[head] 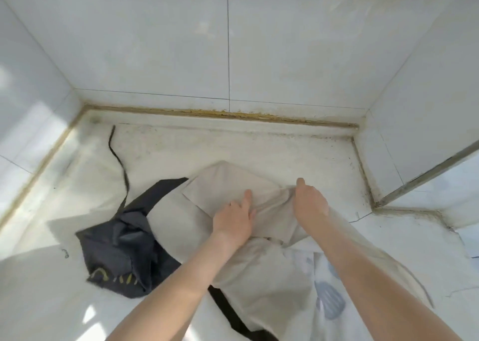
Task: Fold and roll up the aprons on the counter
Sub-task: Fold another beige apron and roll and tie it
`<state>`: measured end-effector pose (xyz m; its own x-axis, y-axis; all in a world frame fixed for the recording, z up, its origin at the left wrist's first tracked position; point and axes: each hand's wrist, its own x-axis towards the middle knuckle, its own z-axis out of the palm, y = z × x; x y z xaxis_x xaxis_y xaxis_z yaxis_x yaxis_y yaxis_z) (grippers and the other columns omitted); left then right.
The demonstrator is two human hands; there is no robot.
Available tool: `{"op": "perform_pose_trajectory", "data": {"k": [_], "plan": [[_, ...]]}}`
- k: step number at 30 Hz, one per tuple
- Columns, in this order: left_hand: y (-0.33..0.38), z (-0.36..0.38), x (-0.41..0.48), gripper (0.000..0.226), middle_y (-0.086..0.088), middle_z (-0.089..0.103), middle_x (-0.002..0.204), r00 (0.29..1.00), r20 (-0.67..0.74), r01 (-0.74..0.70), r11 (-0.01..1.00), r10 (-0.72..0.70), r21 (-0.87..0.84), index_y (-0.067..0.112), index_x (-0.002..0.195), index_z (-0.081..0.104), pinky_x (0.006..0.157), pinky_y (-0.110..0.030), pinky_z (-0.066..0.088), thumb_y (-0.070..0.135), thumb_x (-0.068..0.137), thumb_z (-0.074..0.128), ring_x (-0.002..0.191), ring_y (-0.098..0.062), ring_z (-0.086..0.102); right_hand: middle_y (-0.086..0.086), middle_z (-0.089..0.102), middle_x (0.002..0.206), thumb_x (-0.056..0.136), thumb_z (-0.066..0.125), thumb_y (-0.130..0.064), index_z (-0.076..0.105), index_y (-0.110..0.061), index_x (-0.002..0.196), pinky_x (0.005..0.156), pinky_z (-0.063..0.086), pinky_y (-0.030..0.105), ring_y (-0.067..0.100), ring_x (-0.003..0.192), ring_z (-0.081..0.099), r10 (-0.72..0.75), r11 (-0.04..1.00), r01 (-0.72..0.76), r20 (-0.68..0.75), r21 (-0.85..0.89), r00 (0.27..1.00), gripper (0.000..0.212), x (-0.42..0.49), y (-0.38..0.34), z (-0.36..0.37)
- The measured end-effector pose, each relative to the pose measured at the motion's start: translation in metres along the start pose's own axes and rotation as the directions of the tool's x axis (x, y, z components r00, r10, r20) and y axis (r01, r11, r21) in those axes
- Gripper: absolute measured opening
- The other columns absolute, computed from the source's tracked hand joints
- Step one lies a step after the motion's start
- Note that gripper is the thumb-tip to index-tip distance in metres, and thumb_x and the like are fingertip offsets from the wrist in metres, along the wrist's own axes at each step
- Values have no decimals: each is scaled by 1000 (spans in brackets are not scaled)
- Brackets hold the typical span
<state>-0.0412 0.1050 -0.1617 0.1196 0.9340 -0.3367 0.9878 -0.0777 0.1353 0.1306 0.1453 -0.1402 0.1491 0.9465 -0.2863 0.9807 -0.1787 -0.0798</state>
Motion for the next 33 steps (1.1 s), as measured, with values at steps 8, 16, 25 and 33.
{"op": "perform_pose_trajectory", "data": {"k": [8, 16, 25, 33], "plan": [[-94, -16, 8, 61, -15, 35, 143, 865, -144, 415, 847, -480, -331, 4, 144, 24, 105, -40, 28, 39, 97, 42, 131, -33, 32, 7, -3, 160, 97, 35, -50, -7, -27, 152, 117, 6, 45, 24, 147, -6, -213, 977, 205, 154, 67, 965, 73, -22, -30, 66], [-144, -35, 31, 59, -14, 55, 127, 733, 22, 608, 641, -680, -468, 5, 124, 47, 97, -40, 27, 53, 90, 47, 124, -32, 41, 0, -20, 159, 74, 2, -71, -16, -34, 149, 115, -12, 44, 20, 144, -23, -407, 907, 420, 191, -29, 893, 85, -25, -54, 82], [-113, -35, 14, 59, -7, 11, 158, 942, -317, 132, 990, -113, 40, 23, 151, 14, 114, -45, -1, 20, 99, 40, 145, -23, 7, -11, -15, 158, 93, 18, -58, -7, -37, 150, 117, -15, 41, 8, 140, -27, -705, 673, 740, 309, 8, 638, 66, -32, -97, 79], [-170, -23, 9, 35, -2, 49, 124, 978, -49, 207, 967, -201, 151, 21, 123, 53, 103, -41, 19, 40, 100, 35, 122, -23, 36, -16, -4, 158, 92, 9, -58, -10, -30, 151, 113, -11, 26, 5, 146, -5, -685, 722, 692, 160, 14, 711, 68, -12, -81, 75]]}}
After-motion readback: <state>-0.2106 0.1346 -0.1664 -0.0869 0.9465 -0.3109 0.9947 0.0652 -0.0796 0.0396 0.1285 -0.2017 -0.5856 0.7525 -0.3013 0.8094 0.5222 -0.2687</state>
